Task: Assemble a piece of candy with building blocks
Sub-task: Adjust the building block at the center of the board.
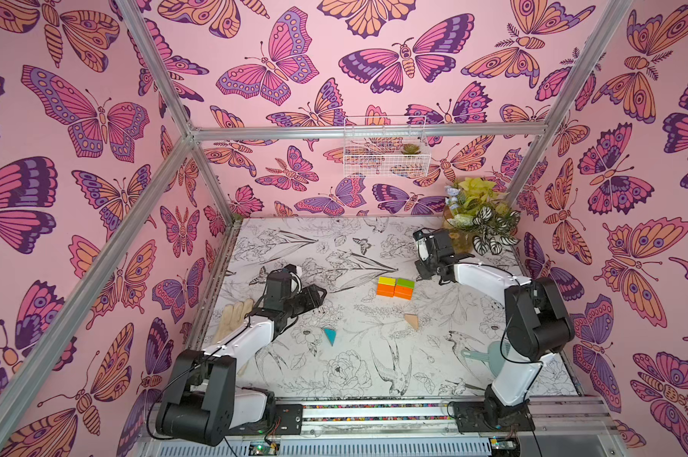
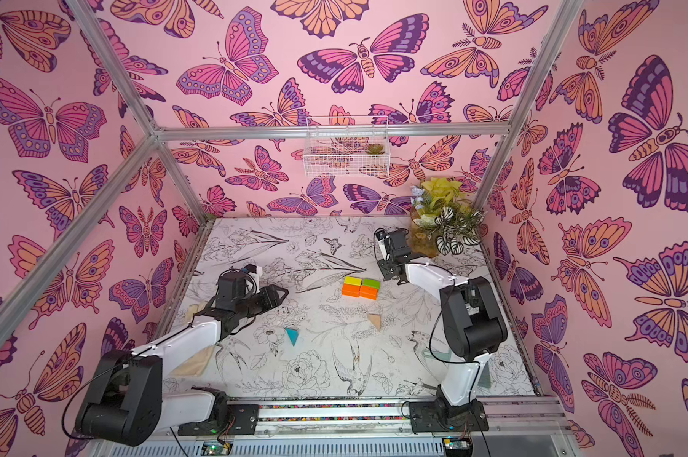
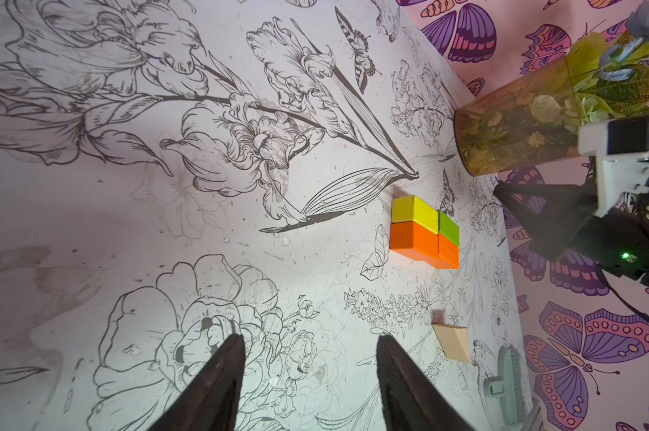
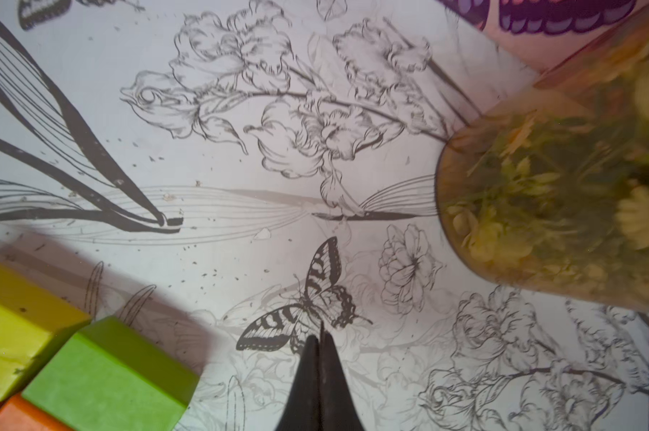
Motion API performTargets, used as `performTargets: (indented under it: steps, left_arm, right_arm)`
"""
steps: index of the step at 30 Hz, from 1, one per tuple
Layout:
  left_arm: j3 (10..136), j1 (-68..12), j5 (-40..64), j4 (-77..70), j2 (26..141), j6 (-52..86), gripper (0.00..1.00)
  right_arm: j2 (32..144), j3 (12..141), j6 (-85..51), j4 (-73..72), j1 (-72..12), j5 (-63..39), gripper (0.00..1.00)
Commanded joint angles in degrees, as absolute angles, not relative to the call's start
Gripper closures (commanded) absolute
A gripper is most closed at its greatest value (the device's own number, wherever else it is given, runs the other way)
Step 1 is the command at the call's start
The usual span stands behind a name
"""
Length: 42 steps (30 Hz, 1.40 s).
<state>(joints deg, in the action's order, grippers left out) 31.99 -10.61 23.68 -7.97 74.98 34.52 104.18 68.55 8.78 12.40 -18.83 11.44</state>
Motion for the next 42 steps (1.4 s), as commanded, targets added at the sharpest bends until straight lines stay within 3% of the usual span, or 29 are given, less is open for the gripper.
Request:
performTargets:
  steps: [1, 6, 19, 42]
  left_arm:
    - [31.68, -10.38, 24.83, -9.05, 74.64, 34.76, 0.40]
    - [31.99, -10.42, 25.09, -9.03, 75.21, 34.78, 0.40]
    - [32.10, -10.42, 25.49, -9.05, 75.19, 34.69, 0.40]
    - [30.67, -10.46, 25.11, -9.01, 73.52, 34.91, 0.40]
  right_arm:
    - [106.30, 71.13, 3.80, 19.61, -18.61, 12.02, 1.00]
    - [107.64, 74.57, 0.35, 26.15, -18.12, 12.56, 1.00]
    - [100.67, 65.35, -12.45, 17.99, -16.78, -6.25, 1.00]
    - [107.05, 69.33, -12.90, 18.23, -16.77, -11.40, 1.00]
